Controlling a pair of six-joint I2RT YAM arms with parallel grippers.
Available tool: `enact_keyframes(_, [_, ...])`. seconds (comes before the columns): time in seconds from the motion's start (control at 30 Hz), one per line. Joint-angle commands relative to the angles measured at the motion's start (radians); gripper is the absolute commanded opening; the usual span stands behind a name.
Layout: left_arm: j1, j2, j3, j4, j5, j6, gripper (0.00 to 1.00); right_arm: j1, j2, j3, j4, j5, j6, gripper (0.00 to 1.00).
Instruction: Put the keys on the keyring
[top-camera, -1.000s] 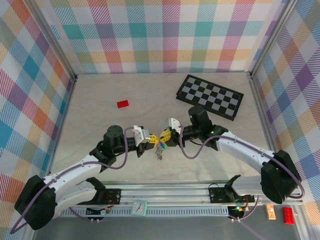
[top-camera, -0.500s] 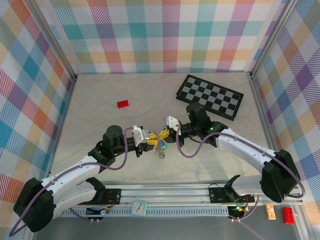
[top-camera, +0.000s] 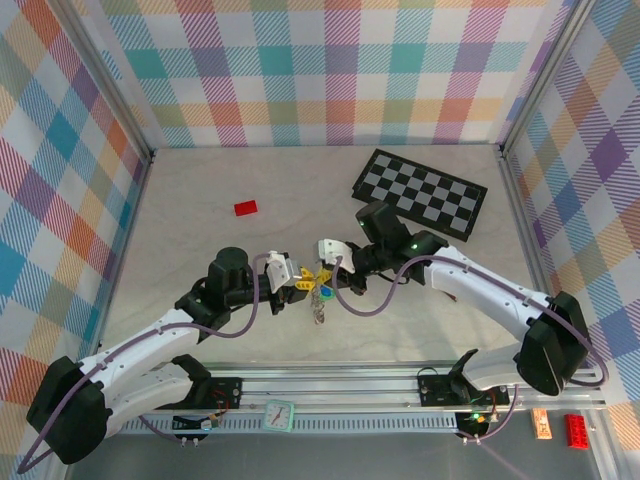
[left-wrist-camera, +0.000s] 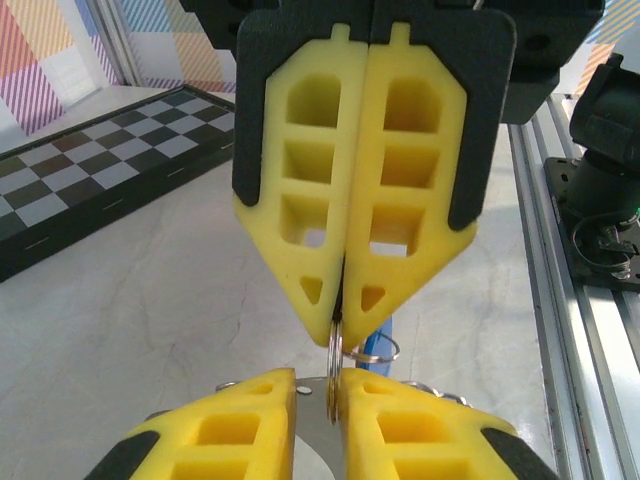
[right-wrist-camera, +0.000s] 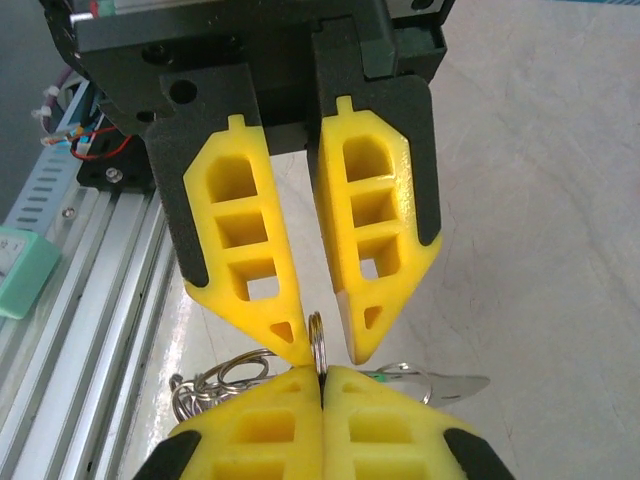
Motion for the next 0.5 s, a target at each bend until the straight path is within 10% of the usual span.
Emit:
enact_keyframes(0.0, [-0.007, 0.007, 0.042, 0.001, 0.028, 0.018, 0.16, 0.018, 0.011, 0.047, -0.048, 0.007, -0.056, 0.00])
enact_keyframes(0.2, [-0.008, 0.011, 0.041, -0.015, 0.031, 0.025, 0.00, 0.023, 0.003, 0.048, -0.023, -0.005, -0.021, 0.00])
enact_keyframes(0.3, [-0.007, 0.005, 0.037, -0.014, 0.031, 0.027, 0.00, 0.012, -0.025, 0.020, 0.022, 0.013, 0.051, 0.20])
enact_keyframes(0.47, [-0.007, -0.010, 0.015, 0.026, 0.030, 0.014, 0.00, -0.009, -0.100, -0.078, 0.086, 0.046, 0.144, 0.27])
